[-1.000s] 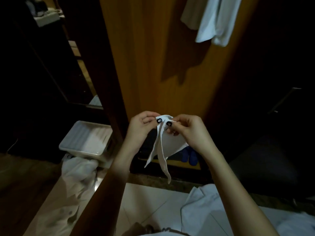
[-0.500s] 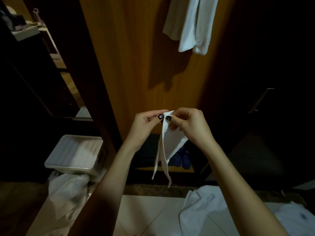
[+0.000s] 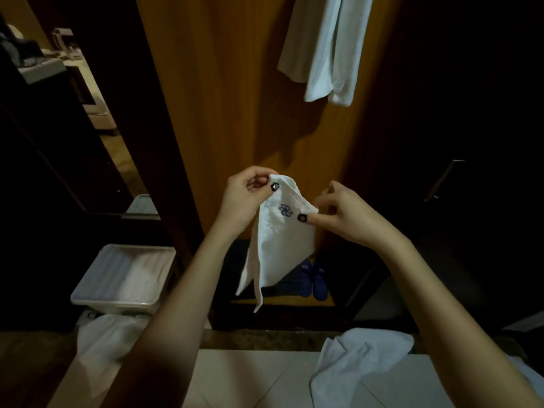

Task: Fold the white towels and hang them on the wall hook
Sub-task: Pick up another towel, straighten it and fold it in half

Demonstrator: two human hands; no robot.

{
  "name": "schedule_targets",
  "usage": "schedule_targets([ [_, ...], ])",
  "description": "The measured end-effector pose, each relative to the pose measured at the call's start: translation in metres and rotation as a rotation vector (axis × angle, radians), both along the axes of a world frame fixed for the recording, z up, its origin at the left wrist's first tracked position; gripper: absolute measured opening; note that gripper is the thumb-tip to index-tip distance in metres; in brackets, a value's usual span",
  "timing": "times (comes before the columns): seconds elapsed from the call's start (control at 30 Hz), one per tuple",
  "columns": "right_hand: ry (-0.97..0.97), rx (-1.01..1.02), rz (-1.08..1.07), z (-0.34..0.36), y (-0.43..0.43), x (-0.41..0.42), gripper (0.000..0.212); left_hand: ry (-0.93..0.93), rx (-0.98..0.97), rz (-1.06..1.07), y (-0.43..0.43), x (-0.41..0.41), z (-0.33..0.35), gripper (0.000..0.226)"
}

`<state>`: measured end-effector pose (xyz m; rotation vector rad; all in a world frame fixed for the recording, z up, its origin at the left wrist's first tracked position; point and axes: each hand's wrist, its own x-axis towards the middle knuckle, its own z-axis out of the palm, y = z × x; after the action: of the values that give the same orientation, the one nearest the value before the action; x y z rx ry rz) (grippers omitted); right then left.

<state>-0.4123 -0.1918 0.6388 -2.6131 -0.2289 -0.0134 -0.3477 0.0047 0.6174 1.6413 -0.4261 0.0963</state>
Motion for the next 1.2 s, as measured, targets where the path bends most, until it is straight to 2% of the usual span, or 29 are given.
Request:
schedule_targets([
  [0.07,0.075,0.014,0.078,0.005,-0.006,-0.001,0.02,-0.008,0.01,0.026,0.005,0.012,0.007,0.022],
  [0.2,0.049,-0.115,0.127,0.015,-0.011,0.004,0.027,-0.019,0.006,0.051,0.017,0.033,0.018,0.023],
  [0.27,0.013,-0.114,0.124,0.026,-0.014,0.007,0.021,-0.022,0.01,0.054,0.024,0.041,0.021,0.024],
  [0.3,-0.05,-0.086,0.115,0.032,-0.015,0.009,0.016,-0.024,0.01,0.061,0.026,0.044,0.023,0.025],
  [0.4,-0.323,0.139,-0.003,0.046,-0.018,0.018,0.038,-0.069,-0.01,0.072,0.028,0.046,0.031,0.027],
  [0.5,-0.493,0.395,-0.106,0.055,-0.016,0.032,0.041,-0.16,-0.093,0.073,0.023,0.044,0.042,0.026],
  [0.63,-0.467,0.51,-0.224,0.057,-0.011,0.052,0.043,-0.108,-0.101,0.028,0.016,0.047,0.055,0.025],
  [0.7,-0.48,0.538,-0.23,0.057,-0.013,0.056,0.036,-0.11,-0.095,-0.002,0.016,0.049,0.058,0.022],
  [0.77,-0.47,0.491,-0.205,0.057,-0.016,0.057,0.023,-0.144,-0.082,-0.013,0.017,0.05,0.058,0.021],
  [0.87,-0.391,0.305,-0.189,0.06,-0.019,0.058,0.018,-0.19,-0.027,-0.005,0.016,0.054,0.058,0.023],
  [0.93,-0.306,0.296,-0.12,0.065,-0.019,0.056,0.008,-0.183,-0.026,0.0,0.017,0.058,0.059,0.021],
  [1.0,-0.237,0.347,0.004,0.069,-0.018,0.051,0.014,-0.151,-0.058,-0.016,0.021,0.062,0.059,0.017],
  [1.1,-0.163,0.559,0.166,0.068,-0.014,0.045,0.016,-0.137,-0.058,-0.033,0.022,0.066,0.059,0.015],
  [1.2,-0.262,0.619,0.085,0.065,-0.011,0.048,0.02,-0.148,-0.071,-0.013,0.022,0.067,0.058,0.017],
])
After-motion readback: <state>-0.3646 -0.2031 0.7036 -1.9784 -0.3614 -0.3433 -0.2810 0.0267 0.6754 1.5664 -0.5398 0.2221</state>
